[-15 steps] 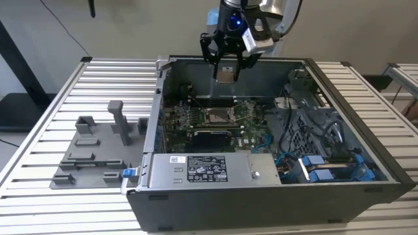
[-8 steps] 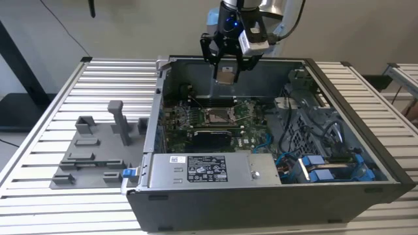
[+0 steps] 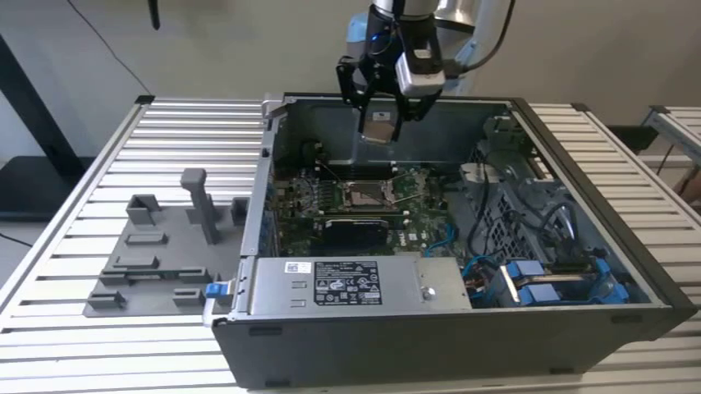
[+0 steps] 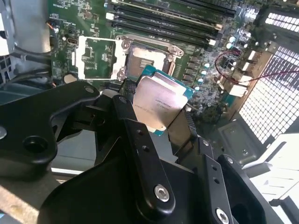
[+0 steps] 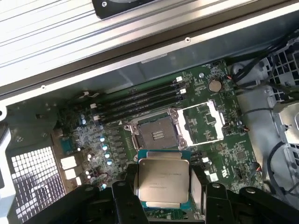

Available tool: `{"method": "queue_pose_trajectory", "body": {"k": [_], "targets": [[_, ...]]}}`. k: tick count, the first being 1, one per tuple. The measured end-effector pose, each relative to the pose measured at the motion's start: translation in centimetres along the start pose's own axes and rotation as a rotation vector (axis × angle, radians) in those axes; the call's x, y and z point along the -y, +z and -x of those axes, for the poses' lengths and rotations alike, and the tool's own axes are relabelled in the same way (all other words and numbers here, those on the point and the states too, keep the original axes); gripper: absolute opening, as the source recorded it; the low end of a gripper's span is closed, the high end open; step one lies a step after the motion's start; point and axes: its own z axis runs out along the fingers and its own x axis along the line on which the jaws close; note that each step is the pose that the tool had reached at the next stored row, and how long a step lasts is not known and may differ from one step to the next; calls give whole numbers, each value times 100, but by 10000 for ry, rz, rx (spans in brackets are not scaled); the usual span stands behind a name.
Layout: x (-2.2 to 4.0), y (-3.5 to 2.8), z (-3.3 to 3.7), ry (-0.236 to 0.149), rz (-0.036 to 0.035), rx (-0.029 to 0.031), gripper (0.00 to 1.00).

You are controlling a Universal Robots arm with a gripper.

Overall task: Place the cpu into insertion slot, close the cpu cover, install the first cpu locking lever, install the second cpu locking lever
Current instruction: 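Place the cpu into insertion slot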

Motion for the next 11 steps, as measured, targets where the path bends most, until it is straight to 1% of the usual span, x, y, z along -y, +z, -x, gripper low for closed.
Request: {"method": "queue_pose_trajectory", "body": {"k": [7, 11], "targets": [[1, 21, 1, 671, 34, 48, 55], [2, 32, 2, 963, 48, 68, 55]]}}
